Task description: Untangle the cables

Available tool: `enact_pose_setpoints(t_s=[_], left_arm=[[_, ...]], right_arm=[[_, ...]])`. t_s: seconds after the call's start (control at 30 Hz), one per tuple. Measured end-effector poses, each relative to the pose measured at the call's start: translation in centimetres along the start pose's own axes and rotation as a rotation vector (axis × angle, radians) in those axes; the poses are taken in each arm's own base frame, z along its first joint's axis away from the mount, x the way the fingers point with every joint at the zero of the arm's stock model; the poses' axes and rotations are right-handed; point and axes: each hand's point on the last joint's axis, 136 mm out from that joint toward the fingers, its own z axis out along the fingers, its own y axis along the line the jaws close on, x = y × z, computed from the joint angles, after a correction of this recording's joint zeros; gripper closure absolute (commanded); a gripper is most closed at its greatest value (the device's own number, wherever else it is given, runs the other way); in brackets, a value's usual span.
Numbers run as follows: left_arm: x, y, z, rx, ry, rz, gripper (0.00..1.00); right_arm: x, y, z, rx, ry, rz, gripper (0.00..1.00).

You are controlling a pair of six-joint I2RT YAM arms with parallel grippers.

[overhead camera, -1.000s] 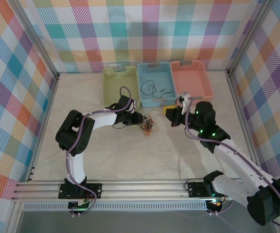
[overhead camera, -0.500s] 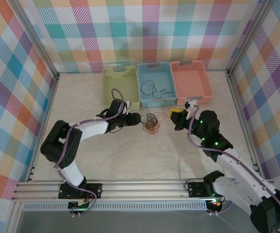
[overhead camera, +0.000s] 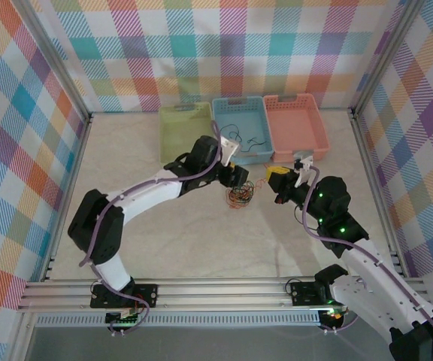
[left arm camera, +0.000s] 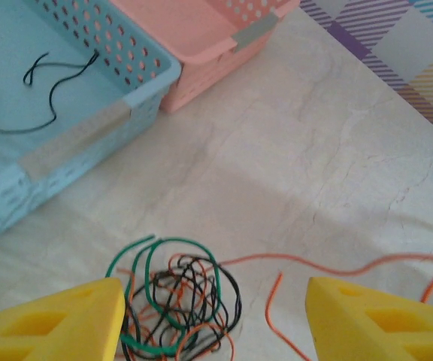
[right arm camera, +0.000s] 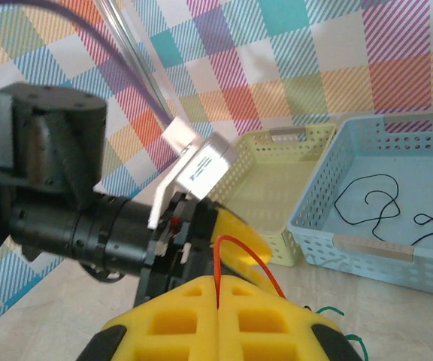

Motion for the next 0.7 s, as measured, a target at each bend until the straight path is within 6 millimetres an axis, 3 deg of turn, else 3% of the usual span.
enact_pose_setpoints(t_s=[0.07,0.27,0.7], left_arm=[[0.2,-0.3,0.8,0.016,0.028,0.034,0.35],[3.4,-1.1,2.1,0.096,0.145,0.089,0.32],[4.7,-3.4,4.6,0.252,0.173,0.224,0.31]], right_arm=[[-0.1,-0.1,0.0,0.008,-0.003,0.0,1.0],[0.0,-1.1,0.2,0.057,-0.009,0.013,1.0],[1.0,-3.8,0.1,0.196,-0.001,0.03,1.0]])
